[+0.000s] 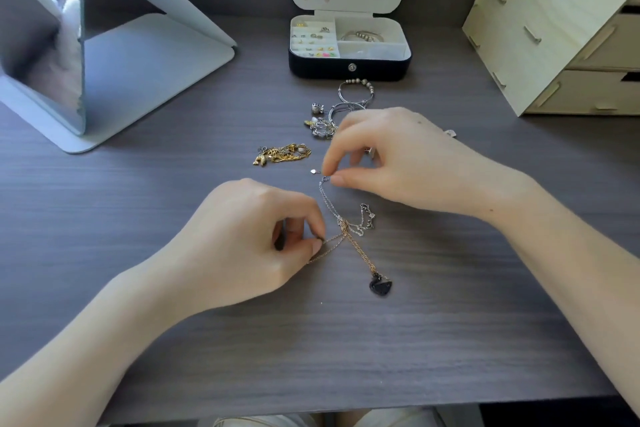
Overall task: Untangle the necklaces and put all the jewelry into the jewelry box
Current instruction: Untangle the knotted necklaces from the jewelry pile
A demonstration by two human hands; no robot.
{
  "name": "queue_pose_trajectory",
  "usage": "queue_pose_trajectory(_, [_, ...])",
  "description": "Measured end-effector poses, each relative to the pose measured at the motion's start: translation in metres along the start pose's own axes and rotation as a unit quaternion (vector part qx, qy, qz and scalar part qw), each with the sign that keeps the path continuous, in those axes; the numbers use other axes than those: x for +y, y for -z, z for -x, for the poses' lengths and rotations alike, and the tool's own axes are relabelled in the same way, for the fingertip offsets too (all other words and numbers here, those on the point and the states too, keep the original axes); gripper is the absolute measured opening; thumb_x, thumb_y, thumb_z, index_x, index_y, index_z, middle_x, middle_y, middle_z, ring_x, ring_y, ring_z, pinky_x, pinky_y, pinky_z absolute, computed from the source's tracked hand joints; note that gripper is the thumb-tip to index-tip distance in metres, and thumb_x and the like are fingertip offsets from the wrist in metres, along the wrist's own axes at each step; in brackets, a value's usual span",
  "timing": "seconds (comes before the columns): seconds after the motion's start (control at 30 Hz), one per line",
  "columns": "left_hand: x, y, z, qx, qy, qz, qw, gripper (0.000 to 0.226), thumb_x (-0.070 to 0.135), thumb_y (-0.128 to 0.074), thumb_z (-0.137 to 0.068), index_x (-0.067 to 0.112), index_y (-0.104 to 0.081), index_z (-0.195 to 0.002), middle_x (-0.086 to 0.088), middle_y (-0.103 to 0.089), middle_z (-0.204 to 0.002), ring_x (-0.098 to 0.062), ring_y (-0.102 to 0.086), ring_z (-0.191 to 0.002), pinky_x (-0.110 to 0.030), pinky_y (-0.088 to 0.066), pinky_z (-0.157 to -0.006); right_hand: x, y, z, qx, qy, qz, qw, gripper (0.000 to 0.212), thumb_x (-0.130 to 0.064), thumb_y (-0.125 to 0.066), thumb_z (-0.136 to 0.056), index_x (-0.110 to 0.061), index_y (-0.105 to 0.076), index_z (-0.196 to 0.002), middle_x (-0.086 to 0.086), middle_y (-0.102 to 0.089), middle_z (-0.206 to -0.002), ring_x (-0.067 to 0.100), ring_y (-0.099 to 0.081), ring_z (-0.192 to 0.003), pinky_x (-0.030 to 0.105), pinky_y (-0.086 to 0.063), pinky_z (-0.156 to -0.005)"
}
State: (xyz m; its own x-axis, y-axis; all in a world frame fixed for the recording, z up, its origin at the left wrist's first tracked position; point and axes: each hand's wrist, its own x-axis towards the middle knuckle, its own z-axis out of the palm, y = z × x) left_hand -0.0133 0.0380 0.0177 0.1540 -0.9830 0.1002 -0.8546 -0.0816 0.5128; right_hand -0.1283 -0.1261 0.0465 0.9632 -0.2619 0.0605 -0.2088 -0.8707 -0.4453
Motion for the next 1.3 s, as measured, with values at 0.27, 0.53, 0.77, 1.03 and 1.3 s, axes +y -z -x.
queue_pose_trajectory(0.27, [0.001, -0.007, 0.001, 0.005, -0.048, -0.018, 0.999, 0.021, 0.035, -0.053, -0.079, 0.04, -0.07, -0.09, 0.014, -0.052, -0.054, -0.002, -0.04, -0.05, -0.012, -0.034, -0.052, 0.009, 0.0, 0.035, -0.073, 0.0, 0.028, 0.997, 0.011, -0.037, -0.07, -0.078, -0.034, -0.06, -0.074, -0.015, -0.054, -0.078, 0.002, -0.048, -0.078, 0.023, -0.038, -0.072])
queue_pose_trajectory(0.53, [0.002, -0.008, -0.001, -0.013, -0.105, -0.013, 0.994, 0.034, 0.024, -0.045, -0.08, 0.038, -0.074, -0.091, 0.028, -0.036, -0.054, -0.002, -0.042, -0.063, -0.004, -0.027, -0.056, 0.009, 0.007, 0.05, -0.122, -0.03, 0.098, 0.987, 0.022, -0.04, -0.058, -0.084, -0.038, -0.044, -0.068, -0.018, -0.048, -0.072, -0.003, -0.043, -0.07, 0.014, -0.032, -0.063])
queue_pose_trajectory(0.77, [0.003, -0.008, 0.0, -0.036, -0.086, 0.025, 0.995, 0.03, 0.029, -0.046, -0.082, 0.035, -0.075, -0.083, 0.027, -0.047, -0.054, 0.011, -0.041, -0.052, -0.02, -0.043, -0.054, 0.014, 0.006, 0.052, -0.093, -0.032, 0.103, 0.99, 0.015, -0.039, -0.054, -0.086, -0.035, -0.046, -0.075, -0.018, -0.046, -0.073, -0.004, -0.041, -0.073, 0.02, -0.028, -0.065])
queue_pose_trajectory(1.03, [0.001, -0.013, -0.001, -0.031, -0.056, 0.013, 0.998, 0.039, 0.046, -0.035, -0.085, 0.033, -0.071, -0.077, 0.014, -0.048, -0.055, 0.002, -0.041, -0.052, -0.022, -0.042, -0.055, 0.014, -0.001, 0.039, 0.009, 0.014, 0.062, 0.998, 0.011, -0.033, -0.057, -0.087, -0.029, -0.065, -0.094, -0.014, -0.052, -0.078, 0.005, -0.039, -0.074, 0.025, -0.033, -0.071])
queue_pose_trajectory(1.3, [0.002, -0.014, -0.003, -0.015, -0.063, -0.017, 0.998, 0.042, 0.047, -0.033, -0.088, 0.034, -0.072, -0.082, 0.017, -0.043, -0.059, -0.002, -0.035, -0.056, -0.025, -0.039, -0.06, 0.017, -0.005, 0.012, -0.072, 0.086, 0.11, 0.987, 0.005, -0.031, -0.063, -0.085, -0.028, -0.066, -0.082, -0.009, -0.048, -0.081, 0.013, -0.039, -0.082, 0.03, -0.032, -0.071])
